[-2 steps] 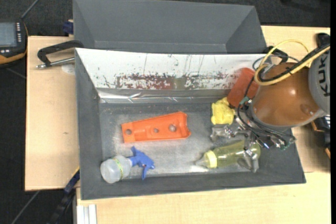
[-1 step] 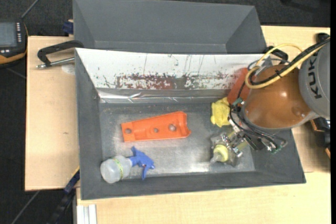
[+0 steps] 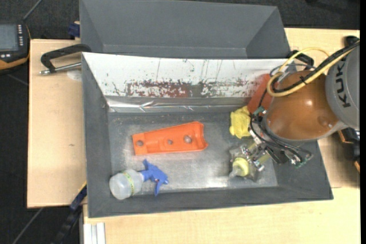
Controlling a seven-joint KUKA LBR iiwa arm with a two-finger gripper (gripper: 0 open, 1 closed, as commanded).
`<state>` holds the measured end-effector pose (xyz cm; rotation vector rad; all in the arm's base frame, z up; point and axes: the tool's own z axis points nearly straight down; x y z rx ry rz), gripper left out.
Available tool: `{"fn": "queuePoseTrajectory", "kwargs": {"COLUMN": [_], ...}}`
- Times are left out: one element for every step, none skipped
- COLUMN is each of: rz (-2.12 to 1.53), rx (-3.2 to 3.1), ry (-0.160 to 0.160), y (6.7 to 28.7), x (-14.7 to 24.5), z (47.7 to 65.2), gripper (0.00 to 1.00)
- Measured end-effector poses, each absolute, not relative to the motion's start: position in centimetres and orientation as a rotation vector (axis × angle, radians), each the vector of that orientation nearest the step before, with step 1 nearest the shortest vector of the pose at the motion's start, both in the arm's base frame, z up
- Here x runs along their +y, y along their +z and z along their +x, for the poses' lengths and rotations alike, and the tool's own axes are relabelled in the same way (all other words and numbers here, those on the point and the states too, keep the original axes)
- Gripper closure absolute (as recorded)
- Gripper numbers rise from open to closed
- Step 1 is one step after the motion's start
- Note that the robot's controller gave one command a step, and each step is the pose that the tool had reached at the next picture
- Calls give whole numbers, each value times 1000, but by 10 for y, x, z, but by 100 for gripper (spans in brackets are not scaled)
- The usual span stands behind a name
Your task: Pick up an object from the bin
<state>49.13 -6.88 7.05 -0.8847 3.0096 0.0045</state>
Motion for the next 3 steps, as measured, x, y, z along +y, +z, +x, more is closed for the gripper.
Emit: {"fn": "queuePoseTrajectory", "kwargs": {"rz": [-885,-886,-881], "rx": [3012,3016,3008], "ry": [7,10,6], "y": [74,95,172], "x": [-69,-68,-68], "z": [490,489,492], "gripper": [100,100,100]}}
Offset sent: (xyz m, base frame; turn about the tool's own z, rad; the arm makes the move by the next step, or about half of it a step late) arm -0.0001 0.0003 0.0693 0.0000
